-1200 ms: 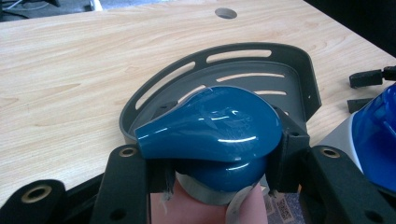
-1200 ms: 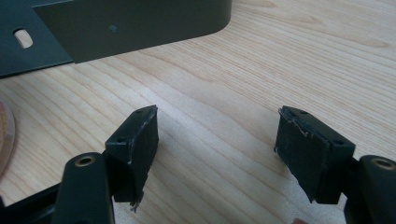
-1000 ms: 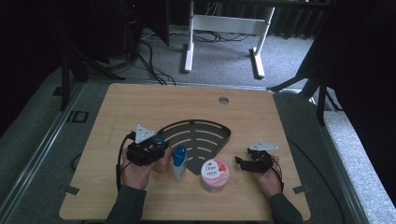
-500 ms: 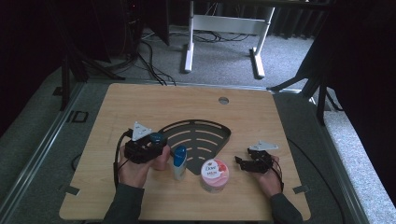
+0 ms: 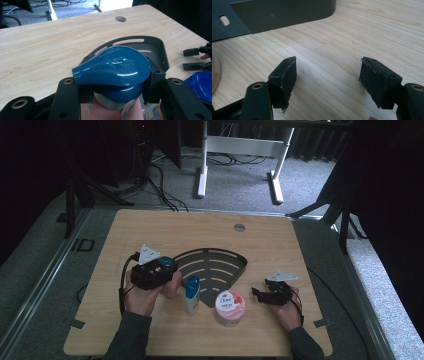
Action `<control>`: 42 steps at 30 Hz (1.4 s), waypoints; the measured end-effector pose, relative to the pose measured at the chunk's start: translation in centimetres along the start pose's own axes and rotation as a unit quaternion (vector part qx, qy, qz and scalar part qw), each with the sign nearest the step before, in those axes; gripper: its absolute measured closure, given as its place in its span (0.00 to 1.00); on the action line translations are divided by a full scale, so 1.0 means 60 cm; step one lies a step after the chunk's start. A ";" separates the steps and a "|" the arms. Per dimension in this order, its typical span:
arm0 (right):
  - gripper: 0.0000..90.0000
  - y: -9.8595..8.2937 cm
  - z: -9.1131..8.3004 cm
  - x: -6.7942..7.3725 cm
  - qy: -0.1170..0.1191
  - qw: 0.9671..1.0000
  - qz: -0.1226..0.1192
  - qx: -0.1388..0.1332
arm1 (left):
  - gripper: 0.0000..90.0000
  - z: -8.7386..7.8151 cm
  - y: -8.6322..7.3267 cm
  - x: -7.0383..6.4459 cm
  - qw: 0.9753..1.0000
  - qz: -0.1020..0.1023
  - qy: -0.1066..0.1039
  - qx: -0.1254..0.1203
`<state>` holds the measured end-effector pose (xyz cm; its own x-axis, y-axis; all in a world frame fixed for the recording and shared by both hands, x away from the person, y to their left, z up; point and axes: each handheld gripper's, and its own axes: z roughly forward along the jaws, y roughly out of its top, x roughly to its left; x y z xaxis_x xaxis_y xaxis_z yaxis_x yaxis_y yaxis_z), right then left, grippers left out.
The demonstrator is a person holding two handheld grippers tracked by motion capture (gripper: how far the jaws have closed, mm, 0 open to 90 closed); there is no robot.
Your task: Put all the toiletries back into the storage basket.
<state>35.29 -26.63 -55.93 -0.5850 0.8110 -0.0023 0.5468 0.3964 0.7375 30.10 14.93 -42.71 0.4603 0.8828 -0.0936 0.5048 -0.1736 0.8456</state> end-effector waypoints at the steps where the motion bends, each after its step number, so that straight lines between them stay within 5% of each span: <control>1: 0.33 0.000 0.000 0.000 0.000 1.000 0.000 0.000 | 0.59 0.000 0.000 0.000 1.000 0.000 0.000 0.000; 42: 0.33 0.001 0.001 0.001 0.001 1.000 0.001 0.000 | 0.59 0.046 0.046 0.027 1.000 0.006 0.000 -0.019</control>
<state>35.33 -26.56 -55.92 -0.5851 0.8110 0.0000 0.5478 0.3952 0.7374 34.25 14.68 -41.94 0.4665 0.8806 -0.0828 0.4704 -0.1677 0.8664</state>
